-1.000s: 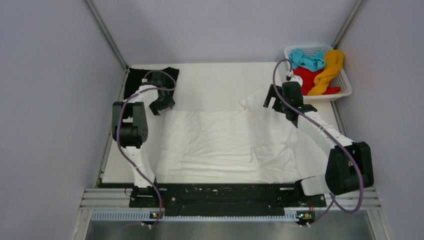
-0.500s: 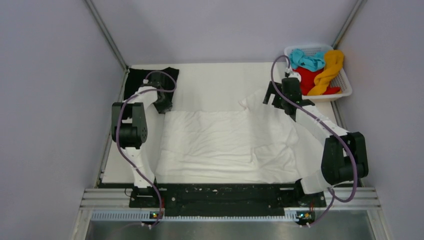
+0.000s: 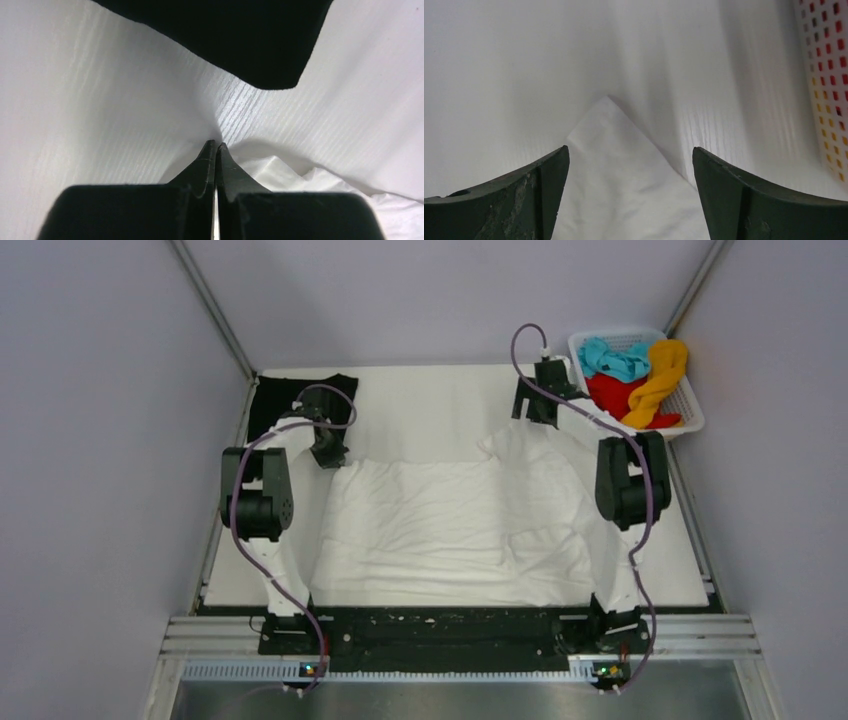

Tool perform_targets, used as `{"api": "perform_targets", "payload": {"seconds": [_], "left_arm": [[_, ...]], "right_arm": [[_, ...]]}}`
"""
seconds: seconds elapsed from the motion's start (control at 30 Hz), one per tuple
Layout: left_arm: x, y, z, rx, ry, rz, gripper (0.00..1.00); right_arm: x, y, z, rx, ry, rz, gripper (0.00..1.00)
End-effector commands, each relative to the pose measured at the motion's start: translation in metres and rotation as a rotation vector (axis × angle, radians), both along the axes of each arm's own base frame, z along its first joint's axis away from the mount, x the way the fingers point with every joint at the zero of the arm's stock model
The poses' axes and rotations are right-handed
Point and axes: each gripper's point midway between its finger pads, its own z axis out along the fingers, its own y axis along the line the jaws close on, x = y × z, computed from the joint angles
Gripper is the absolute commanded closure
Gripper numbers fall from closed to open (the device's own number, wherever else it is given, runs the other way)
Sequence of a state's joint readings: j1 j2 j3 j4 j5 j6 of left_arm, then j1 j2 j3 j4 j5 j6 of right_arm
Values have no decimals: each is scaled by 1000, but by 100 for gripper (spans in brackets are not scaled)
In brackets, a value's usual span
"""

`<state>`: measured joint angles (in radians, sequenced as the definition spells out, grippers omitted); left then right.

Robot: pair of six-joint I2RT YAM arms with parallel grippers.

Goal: Fold and stack the t-shirts
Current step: Grab the side of the flattened tshirt furthest away from the robot with both arms

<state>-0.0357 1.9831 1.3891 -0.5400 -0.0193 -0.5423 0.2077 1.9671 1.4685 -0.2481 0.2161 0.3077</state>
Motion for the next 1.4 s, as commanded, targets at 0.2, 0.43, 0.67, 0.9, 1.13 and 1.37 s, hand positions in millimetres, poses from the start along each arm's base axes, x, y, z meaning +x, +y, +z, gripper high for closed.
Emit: {"api": "perform_targets", "payload": {"seconds": [0.2, 0.43, 0.67, 0.9, 1.13, 1.37], "left_arm": [[-6, -15, 38, -39, -107, -84, 100], [-13, -19, 42, -58, -125, -114, 100], [-15, -17, 45, -47, -130, -110, 100], [-20, -19, 52, -59, -145, -111, 100], [-36, -19, 64, -62, -175, -118, 100], [-61, -13, 66, -40, -185, -94, 100]], "right_arm": [[49, 21, -41, -161, 107, 47, 17], [28, 28, -74, -138, 200, 44, 34], [15, 29, -53, -91, 166, 20, 82], [9, 34, -1, -57, 9, 47, 100], [-30, 41, 51, -59, -106, 117, 100], [-110, 33, 68, -9, -107, 161, 100]]}}
